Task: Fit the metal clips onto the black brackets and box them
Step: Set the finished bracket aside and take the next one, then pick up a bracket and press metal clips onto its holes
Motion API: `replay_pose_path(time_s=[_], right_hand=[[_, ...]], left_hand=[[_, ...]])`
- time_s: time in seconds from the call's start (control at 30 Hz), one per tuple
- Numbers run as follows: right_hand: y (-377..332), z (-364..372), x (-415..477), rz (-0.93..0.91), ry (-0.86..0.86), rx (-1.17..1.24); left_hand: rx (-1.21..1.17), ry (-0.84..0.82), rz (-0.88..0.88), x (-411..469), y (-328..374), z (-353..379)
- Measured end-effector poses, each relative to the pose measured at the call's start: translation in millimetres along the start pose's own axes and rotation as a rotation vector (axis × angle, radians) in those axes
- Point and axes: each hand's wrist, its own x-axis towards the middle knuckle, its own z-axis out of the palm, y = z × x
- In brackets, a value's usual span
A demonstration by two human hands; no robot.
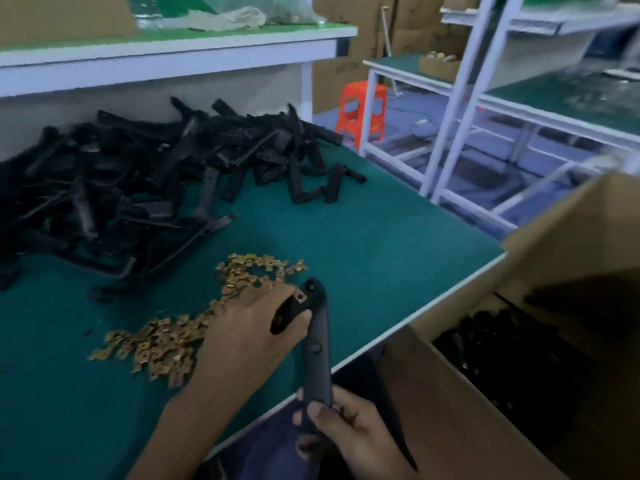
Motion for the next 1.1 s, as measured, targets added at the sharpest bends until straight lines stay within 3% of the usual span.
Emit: replay_pose_path(time_s=[0.27, 0.37, 0.47, 0.57, 0.73, 0.97, 1.1], right_hand=[[48, -51, -61, 0.142, 0.272, 0.393], [40, -72, -64, 0.121, 0.423, 0.546], [14, -110, -48, -0.042, 0.648, 0.754], [-16, -140, -34, -0.058, 0.723, 1.021], [-21, -107, 1, -0.066, 0.583, 0.677], [-28, -17, 60, -0.345, 0.265, -0.062], [-35, 13, 98, -0.497, 0.198, -0.475]], left_hand=[[-0.32, -0.472, 0.207, -3, 94, 79], [-0.389, -0.49, 0.229, -6, 105, 86], [-0.391, -0.47, 0.174, -7, 95, 82], [-0.327, -0.408, 0.132, -11, 74, 75], [-0.194, -0.3, -0.065, -13, 11, 47], [0.075, -0.012, -0.4, -3, -98, -14], [0.22, 0.084, -0.524, 11, -148, -29]])
